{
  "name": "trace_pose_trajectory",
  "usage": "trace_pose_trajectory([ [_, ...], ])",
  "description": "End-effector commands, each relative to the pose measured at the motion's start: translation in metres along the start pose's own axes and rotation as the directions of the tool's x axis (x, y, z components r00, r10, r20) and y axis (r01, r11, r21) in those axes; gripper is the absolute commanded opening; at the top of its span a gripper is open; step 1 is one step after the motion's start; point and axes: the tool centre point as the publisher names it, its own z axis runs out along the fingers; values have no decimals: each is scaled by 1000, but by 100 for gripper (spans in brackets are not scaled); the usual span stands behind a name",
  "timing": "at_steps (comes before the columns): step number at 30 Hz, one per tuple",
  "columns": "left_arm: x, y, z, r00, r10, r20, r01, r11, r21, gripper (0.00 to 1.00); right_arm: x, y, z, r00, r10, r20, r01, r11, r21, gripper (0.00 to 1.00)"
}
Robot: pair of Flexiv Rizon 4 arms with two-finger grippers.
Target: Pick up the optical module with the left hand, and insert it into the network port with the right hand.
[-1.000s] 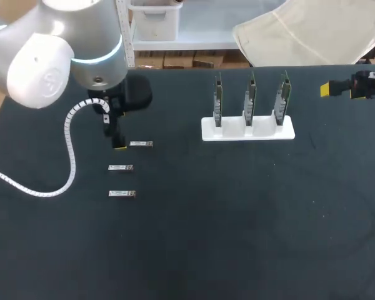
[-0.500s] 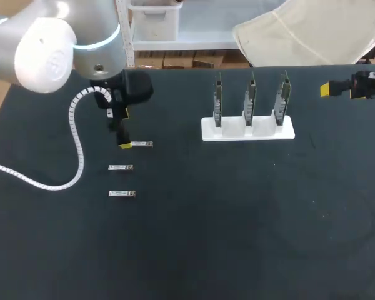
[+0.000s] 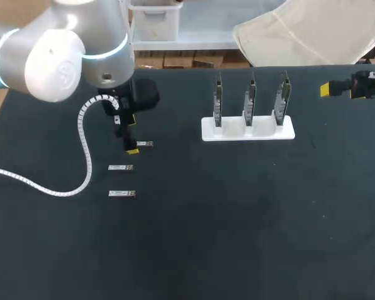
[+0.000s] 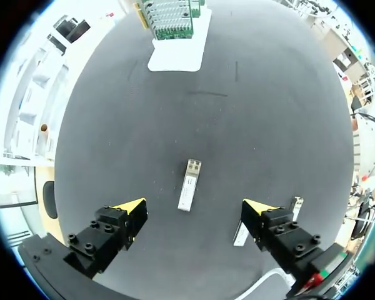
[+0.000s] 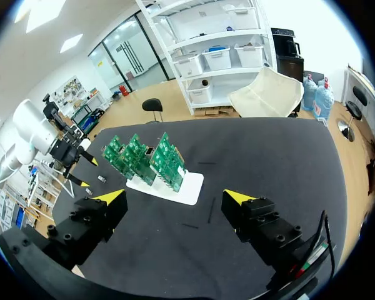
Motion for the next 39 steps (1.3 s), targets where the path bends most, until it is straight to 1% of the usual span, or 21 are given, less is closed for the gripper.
trace_pose_trajectory([
  [1,2,0,5,1000,1,8,-1,1000,-5,100,0,0,0,1000,0,0,0,1000,0,100],
  [5,3,1,8,1000,2,-1,-2,1000,-11,100,0,0,0,1000,0,0,0,1000,0,100],
  [7,3,3,10,1000,-8,8,9,1000,-10,100,0,0,0,1000,0,0,0,1000,0,100],
  [9,2,4,11,999,-34,25,33,999,18,100,0,0,0,1000,0,0,0,1000,0,100],
  [17,-2,5,13,1000,19,1,-19,1000,-4,100,0,0,0,1000,0,0,0,1000,0,100],
  [39,4,4,24,998,50,-41,-50,999,13,100,0,0,0,1000,0,0,0,1000,0,100],
])
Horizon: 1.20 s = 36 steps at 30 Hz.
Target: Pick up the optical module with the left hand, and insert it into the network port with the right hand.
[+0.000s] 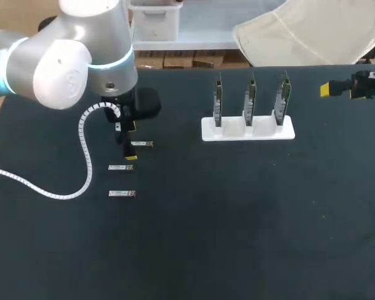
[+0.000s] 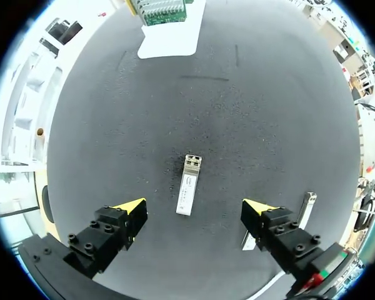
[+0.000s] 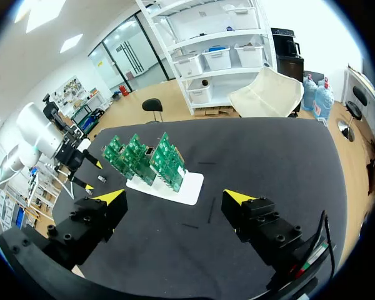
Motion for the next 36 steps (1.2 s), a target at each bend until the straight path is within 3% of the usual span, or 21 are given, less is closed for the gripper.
trace_pose_trajectory([
  [1,-1,2,2,1000,7,-11,-7,1000,8,100,0,0,0,1000,0,0,0,1000,0,100],
  [24,2,1,8,1000,-7,-11,7,999,37,100,0,0,0,1000,0,0,0,1000,0,100],
  [36,-2,3,9,999,34,-38,-33,999,14,100,0,0,0,1000,0,0,0,1000,0,100],
])
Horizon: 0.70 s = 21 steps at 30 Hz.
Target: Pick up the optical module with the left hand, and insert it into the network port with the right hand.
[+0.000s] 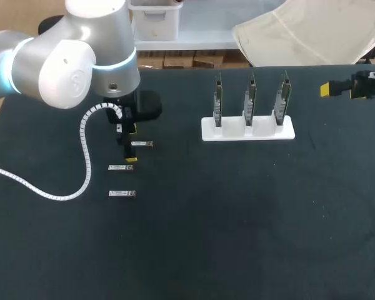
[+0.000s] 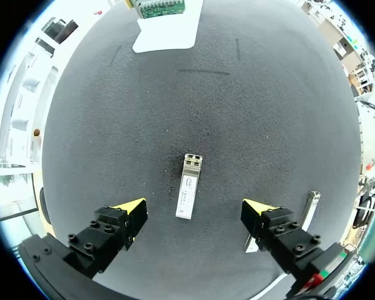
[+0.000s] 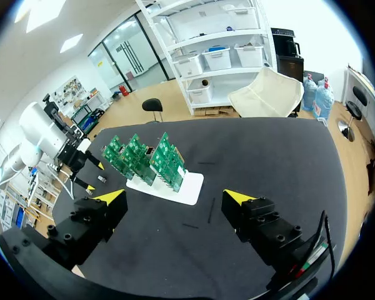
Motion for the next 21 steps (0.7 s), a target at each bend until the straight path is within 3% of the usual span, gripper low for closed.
trace_pose_trajectory([
  [1,-3,2,1,1000,21,-21,-21,1000,-8,100,0,0,0,1000,0,0,0,1000,0,100],
  [21,-2,-1,5,1000,1,-26,-1,1000,6,100,0,0,0,1000,0,0,0,1000,0,100],
])
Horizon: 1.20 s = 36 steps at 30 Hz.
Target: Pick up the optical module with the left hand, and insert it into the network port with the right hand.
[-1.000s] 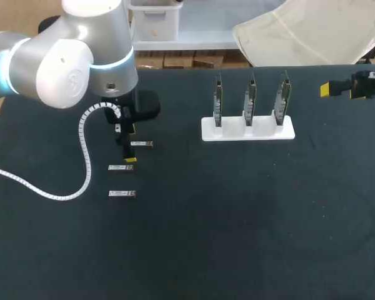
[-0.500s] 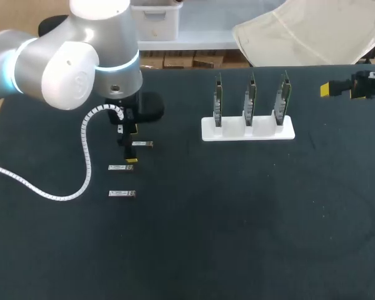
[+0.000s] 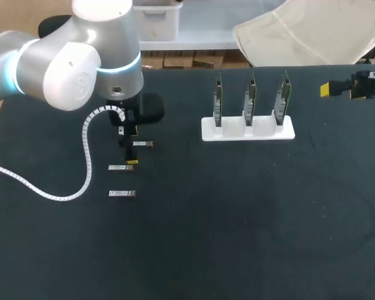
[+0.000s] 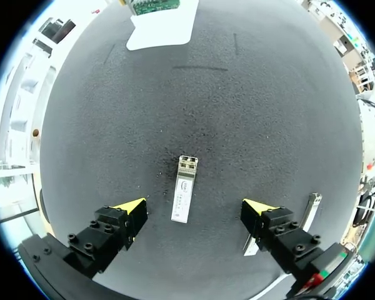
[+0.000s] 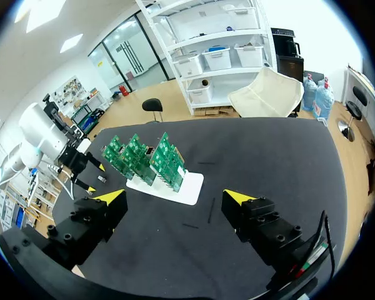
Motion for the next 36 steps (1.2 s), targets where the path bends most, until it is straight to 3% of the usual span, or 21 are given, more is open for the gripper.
trace_pose_trajectory([
  [1,-1,2,1,1000,0,-4,0,1000,4,100,0,0,0,1000,0,0,0,1000,0,100],
  [9,0,3,2,1000,2,-3,-2,1000,5,100,0,0,0,1000,0,0,0,1000,0,100],
  [10,0,3,2,1000,3,-2,-3,1000,4,96,0,0,0,1000,0,0,0,1000,0,100],
  [11,0,3,2,1000,4,-2,-4,1000,3,51,0,0,0,1000,0,0,0,1000,0,100],
  [12,1,3,2,1000,4,-2,-4,1000,4,38,0,0,0,1000,0,0,0,1000,0,100],
  [13,1,4,2,1000,3,-3,-3,1000,5,5,0,0,0,1000,0,0,0,1000,0,100],
  [14,1,4,2,1000,2,-3,-2,1000,5,0,0,0,0,1000,0,0,0,1000,0,100],
  [36,8,7,-8,997,-65,41,66,998,-22,0,0,0,0,1000,0,0,0,1000,0,100],
])
